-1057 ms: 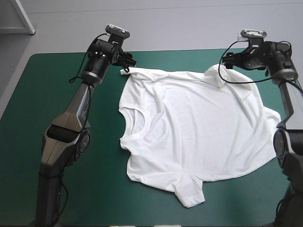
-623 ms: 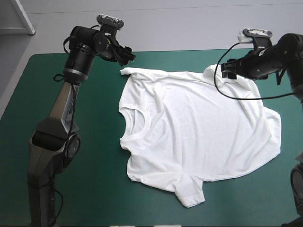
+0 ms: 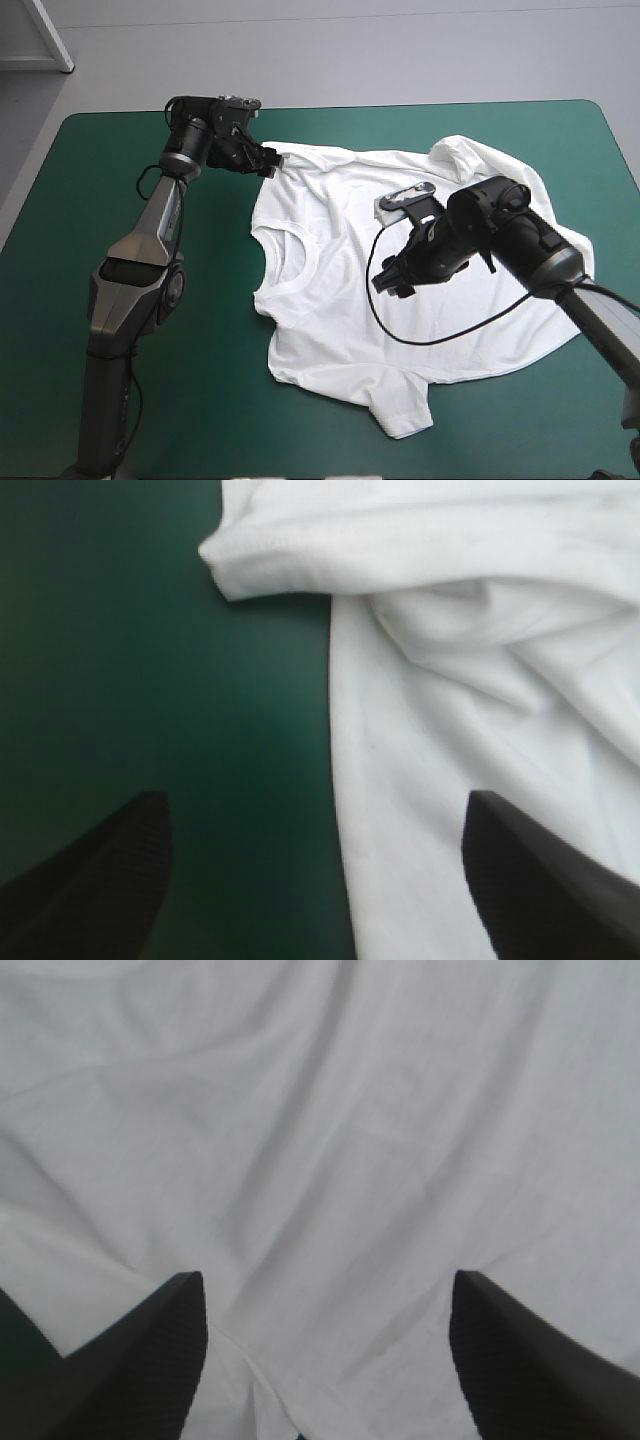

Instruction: Fold the cloth

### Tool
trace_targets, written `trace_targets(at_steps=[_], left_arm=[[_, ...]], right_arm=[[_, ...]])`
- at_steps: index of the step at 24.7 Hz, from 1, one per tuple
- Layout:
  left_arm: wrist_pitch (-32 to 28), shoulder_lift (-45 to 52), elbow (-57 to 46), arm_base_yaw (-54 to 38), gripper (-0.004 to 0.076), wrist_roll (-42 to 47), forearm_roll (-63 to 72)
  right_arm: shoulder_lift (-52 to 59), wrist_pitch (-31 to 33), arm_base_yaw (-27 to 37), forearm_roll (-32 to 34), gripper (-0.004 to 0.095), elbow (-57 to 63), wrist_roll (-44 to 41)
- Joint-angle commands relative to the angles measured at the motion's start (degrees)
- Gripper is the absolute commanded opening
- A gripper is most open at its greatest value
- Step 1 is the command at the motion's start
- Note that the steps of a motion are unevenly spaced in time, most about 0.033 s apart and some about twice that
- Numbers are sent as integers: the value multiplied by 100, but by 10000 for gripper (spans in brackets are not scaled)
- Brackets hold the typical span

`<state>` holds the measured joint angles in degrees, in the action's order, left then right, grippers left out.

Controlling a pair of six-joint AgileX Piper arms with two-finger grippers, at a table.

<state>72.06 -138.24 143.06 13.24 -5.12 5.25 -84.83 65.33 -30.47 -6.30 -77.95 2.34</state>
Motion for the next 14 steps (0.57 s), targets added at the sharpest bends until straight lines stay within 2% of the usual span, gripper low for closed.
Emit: trace_targets(at_steps=[1, 4, 7, 9, 14], left_arm=[[-14, 111, 132, 9, 580, 49, 100], [23, -180, 132, 9, 557, 38, 578], [125, -331, 132, 20, 477, 25, 1027], [173, -369, 132, 20, 405, 25, 1148], [173, -412, 132, 188, 139, 25, 1164]], right_arm=[[238, -348, -357, 85, 643, 140, -81], [238, -564, -760, 148, 643, 463, -104], [238, -807, -1211, 190, 643, 668, -104], [238, -839, -1460, 190, 643, 706, -104], [238, -850, -2202, 283, 643, 706, -234]])
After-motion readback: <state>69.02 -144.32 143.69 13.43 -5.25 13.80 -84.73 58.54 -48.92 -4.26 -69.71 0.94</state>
